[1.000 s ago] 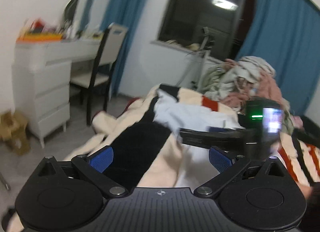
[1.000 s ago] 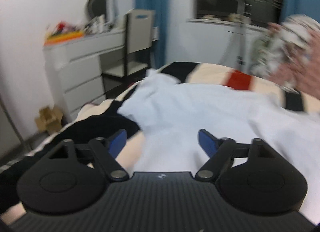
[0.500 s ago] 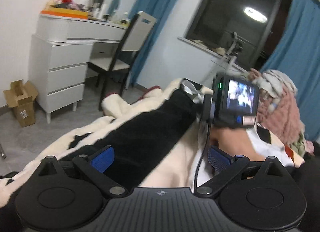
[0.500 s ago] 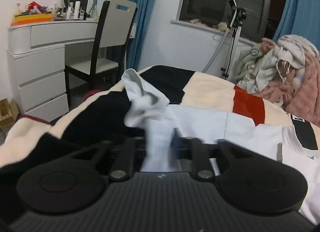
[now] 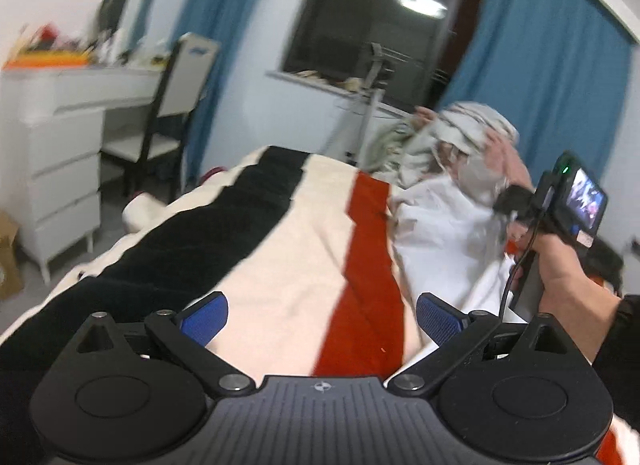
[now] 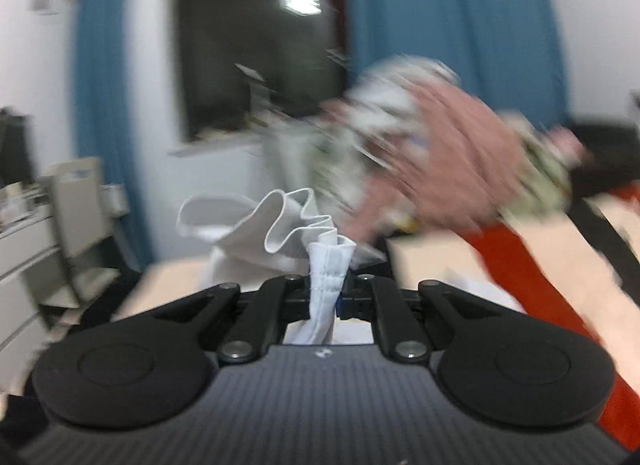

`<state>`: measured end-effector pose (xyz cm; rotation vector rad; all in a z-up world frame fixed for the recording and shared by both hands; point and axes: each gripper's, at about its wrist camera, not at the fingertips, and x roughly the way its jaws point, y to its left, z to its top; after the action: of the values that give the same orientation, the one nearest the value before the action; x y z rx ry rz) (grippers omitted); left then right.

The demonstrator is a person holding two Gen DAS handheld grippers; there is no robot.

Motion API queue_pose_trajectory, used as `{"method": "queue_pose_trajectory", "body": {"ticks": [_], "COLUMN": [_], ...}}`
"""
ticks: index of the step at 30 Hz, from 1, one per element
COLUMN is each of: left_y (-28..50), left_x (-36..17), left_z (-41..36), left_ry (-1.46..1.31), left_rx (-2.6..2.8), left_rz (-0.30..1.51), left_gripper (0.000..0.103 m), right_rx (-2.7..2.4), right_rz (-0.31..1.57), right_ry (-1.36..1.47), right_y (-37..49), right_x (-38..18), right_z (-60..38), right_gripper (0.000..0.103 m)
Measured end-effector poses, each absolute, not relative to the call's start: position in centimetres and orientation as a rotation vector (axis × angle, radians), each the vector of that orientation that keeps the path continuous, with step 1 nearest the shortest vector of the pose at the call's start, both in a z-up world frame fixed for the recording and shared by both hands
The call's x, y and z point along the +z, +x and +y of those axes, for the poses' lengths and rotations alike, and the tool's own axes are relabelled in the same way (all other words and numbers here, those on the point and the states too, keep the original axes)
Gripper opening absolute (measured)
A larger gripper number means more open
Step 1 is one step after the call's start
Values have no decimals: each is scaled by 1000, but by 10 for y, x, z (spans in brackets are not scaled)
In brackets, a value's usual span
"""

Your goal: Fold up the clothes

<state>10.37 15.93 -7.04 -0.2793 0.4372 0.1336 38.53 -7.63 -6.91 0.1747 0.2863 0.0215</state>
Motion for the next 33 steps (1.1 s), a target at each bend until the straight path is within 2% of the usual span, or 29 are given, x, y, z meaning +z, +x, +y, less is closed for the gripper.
{"method": "queue_pose_trajectory", "body": {"ticks": [2, 3, 5, 6, 7, 18, 27, 33], "left_y": [109, 111, 118, 121, 124, 125, 96, 67], "left_x": [-75, -78, -84, -87, -90, -89, -70, -52], "left_z": [148, 143, 138, 135, 133, 131, 115, 113], "left_ry": [-245, -235, -225, -220, -215, -184, -132, -117], "left_rx": [105, 89, 60, 43, 27, 34, -35, -31], "left_rz": [451, 459, 480, 490, 498, 490, 471, 516], "left_gripper": [101, 101, 101, 101, 101, 101, 101, 101], "right_rx": [-35, -42, -21, 7, 58, 95, 149, 191], "right_rz": [344, 375, 465, 516, 555, 473, 425, 445], "right_ry": [219, 245, 299, 328, 353, 224, 179, 281], "right_y": [393, 397, 406, 410, 413, 341, 158, 35], "right_x": [-93, -106, -130, -139, -145, -98, -38, -46], "right_z": [-113, -127, -147, -154, -158, -154, -168, -186], "right_gripper": [10, 15, 49, 86, 96, 95, 95, 95]}}
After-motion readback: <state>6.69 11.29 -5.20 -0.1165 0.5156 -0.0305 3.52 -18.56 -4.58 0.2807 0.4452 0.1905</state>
